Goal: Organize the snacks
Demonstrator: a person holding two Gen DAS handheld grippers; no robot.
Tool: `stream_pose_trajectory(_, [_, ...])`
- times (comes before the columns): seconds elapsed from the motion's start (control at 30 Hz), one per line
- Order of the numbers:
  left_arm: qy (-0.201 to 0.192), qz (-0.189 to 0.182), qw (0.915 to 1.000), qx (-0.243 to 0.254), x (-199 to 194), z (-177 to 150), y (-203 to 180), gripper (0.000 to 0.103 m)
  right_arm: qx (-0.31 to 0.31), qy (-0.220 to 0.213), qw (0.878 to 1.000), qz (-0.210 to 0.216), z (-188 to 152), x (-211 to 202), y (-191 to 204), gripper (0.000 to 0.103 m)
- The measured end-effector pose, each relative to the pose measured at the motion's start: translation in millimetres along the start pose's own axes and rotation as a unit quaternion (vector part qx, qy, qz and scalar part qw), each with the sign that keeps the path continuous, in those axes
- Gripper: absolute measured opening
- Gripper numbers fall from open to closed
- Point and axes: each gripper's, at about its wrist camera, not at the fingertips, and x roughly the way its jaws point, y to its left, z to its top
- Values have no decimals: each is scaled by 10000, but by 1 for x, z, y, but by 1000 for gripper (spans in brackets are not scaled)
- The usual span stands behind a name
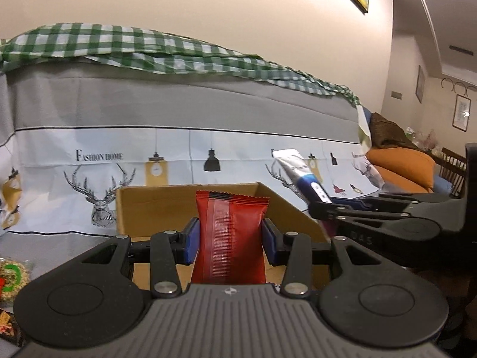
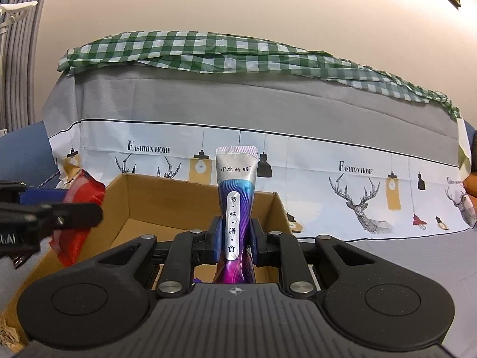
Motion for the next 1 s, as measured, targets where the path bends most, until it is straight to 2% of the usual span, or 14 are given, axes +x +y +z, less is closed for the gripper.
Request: stream_pose_trajectory(1.0, [4,-87,10000,-29,-1,2,0,48,-100,78,9999,-6,0,5,5,20])
